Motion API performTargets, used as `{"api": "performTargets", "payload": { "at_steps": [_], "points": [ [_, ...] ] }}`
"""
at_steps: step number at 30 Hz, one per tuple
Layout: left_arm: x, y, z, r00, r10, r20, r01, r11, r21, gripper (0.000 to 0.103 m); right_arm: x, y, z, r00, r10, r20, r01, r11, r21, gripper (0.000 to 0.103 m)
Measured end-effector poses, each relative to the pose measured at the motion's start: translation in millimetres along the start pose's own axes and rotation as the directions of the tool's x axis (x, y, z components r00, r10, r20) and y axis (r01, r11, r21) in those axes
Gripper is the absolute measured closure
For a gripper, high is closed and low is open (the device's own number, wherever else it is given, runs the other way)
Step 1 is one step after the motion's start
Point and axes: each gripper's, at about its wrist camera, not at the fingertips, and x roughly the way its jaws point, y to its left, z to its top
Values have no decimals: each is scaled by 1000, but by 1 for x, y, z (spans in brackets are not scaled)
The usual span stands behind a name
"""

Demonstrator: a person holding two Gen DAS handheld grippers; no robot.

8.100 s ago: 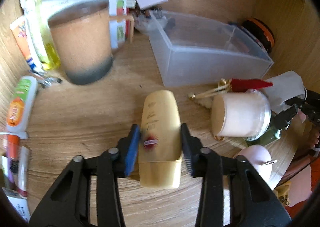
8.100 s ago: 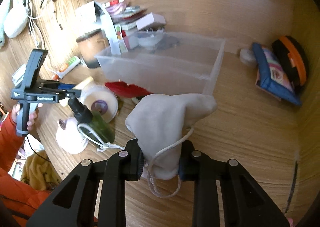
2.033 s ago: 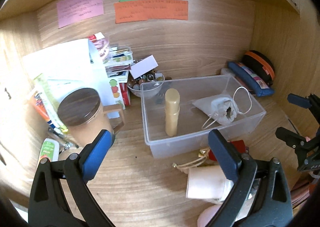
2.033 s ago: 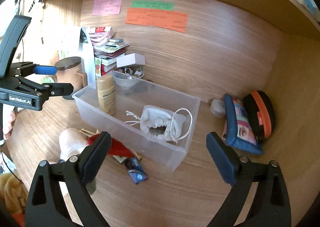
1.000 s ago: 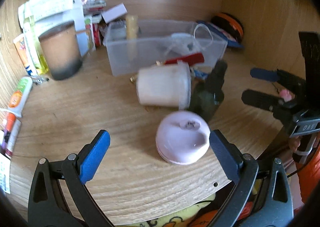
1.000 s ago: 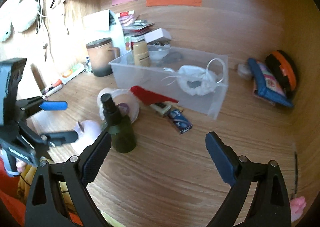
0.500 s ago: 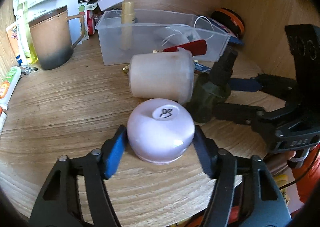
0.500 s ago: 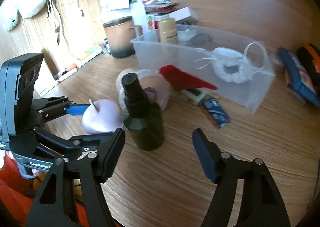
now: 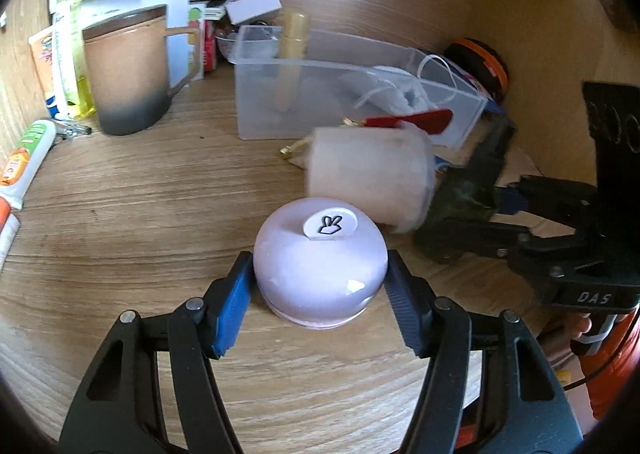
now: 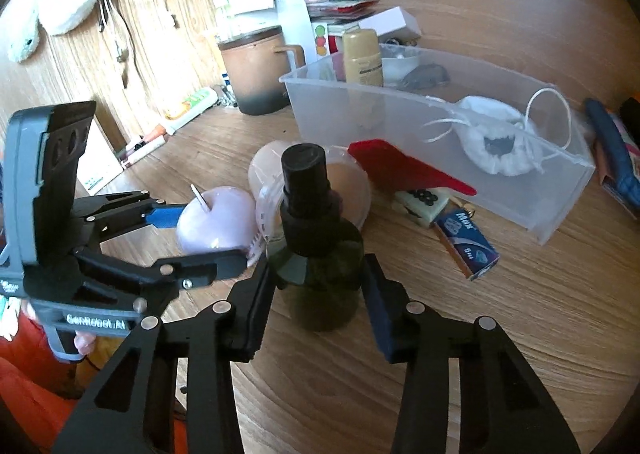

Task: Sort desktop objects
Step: 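Grasp the pink round lamp with the left tool while the right tool grasps the green spray bottle, then carry the pink lamp and the green spray bottle over the bin with both tools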

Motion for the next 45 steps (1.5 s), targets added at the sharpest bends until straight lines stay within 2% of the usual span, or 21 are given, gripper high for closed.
{"api": "performTargets", "payload": {
  "at_steps": [8,17,25,31,45],
  "points": [
    [-20,15,16,998,25,58,-23,999,-33,39,-21,-12,1,999,-12,42,11,1000,26,64],
    [-42,16,51,992,36,120,-39,999,22,39,-46,-20,11,995,-31,91,29,999,27,64],
    [-45,16,88,988,-10,155,4,999,38,39,-72,-37,25,987,-61,147,55,997,45,64],
    [-28,12,115,989,-63,133,57,997,47,39,-82,-54,33,982,-88,168,77,995,69,64],
    [14,-18,163,990,-109,85,97,987,130,39,-75,-94,63,976,-116,183,96,988,117,64]
  ]
}}
